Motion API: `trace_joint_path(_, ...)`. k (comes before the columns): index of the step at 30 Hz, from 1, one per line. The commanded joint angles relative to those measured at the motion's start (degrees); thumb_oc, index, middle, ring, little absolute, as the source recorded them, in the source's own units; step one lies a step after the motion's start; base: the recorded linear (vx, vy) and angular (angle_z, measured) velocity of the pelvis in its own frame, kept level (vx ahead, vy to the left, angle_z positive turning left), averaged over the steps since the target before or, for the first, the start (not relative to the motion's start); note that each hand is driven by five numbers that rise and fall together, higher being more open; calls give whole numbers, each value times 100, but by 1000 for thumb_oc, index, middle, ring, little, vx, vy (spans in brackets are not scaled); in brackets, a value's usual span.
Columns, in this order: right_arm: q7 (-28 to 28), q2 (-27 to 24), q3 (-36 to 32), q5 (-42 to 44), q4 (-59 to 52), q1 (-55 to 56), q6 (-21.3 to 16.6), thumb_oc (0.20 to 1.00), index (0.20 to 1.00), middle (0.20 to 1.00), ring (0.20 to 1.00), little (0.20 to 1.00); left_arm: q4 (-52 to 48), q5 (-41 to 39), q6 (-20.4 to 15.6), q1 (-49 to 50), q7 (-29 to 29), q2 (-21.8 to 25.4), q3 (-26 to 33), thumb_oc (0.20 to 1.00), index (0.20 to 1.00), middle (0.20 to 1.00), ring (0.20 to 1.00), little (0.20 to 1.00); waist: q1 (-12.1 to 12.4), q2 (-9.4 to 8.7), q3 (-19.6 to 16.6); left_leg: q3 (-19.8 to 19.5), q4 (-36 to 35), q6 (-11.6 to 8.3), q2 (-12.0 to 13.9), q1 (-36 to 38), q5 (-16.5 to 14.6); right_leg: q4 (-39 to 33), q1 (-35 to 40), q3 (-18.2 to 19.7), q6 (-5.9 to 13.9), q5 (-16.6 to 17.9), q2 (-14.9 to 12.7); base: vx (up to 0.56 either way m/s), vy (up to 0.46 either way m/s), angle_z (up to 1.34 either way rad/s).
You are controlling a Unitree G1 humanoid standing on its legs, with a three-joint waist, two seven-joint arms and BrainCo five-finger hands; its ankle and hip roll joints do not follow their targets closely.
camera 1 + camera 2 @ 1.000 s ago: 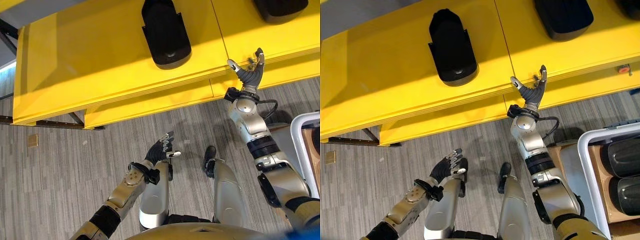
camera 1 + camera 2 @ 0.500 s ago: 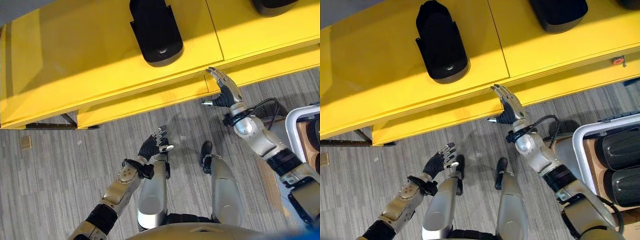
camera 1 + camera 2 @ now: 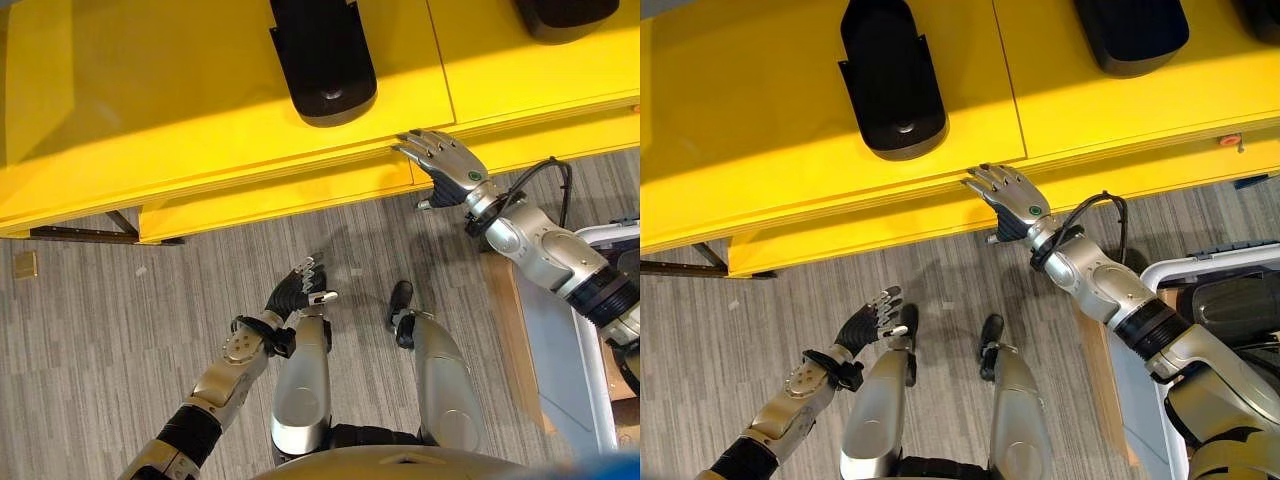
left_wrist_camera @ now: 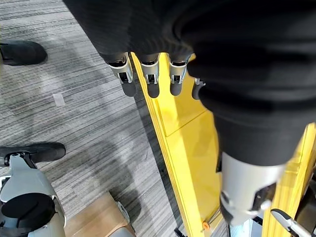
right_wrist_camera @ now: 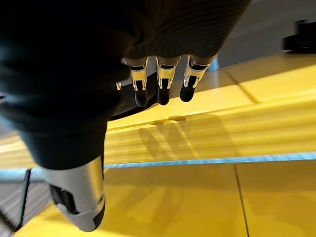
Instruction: Move parts from the plastic box to the shelf.
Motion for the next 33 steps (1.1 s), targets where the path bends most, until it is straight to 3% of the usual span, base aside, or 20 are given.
trace_joint_path(1, 152, -84, 153, -188, -247, -273, -60, 1000, 1000, 1000, 1000, 1000, -563, -22, -33, 329, -244, 253, 43, 1000, 1000, 1000, 1000, 1000, 102, -127, -242, 35, -110, 156, 79, 23, 320, 330, 305, 173, 594, -75, -293, 15, -25, 3)
trace_joint_path(8, 576, 73, 423, -396, -168, -725, -29, 1000, 1000, 1000, 1000, 1000, -761, 64, 136, 428, -373, 309, 141, 1000, 1000, 1000, 1000, 1000, 296, -124, -272, -34, -150, 141, 55, -26, 370, 317, 320, 74, 589, -63, -287, 5, -15, 6)
trace_joint_path(12, 880, 210, 626, -451, -177, -817, 184, 1000, 1000, 1000, 1000, 1000, -838, 111, 212, 443, -459, 328, 189, 1000, 1000, 1000, 1000, 1000, 375, -141, -255, -48, -141, 134, 37, -6, 360, 351, 356, 40, 590, -95, -311, 0, 0, 0)
trace_joint_path(33, 439, 1201, 620, -940, 1787, -1467, 1246, 1000, 1000, 1000, 1000, 1000, -1073, 352, 565, 385, -705, 345, 228, 1000, 1000, 1000, 1000, 1000, 772, -85, -276, -203, -230, 106, -37, -3, 429, 303, 492, -171, 608, -90, -343, 2, -11, 2)
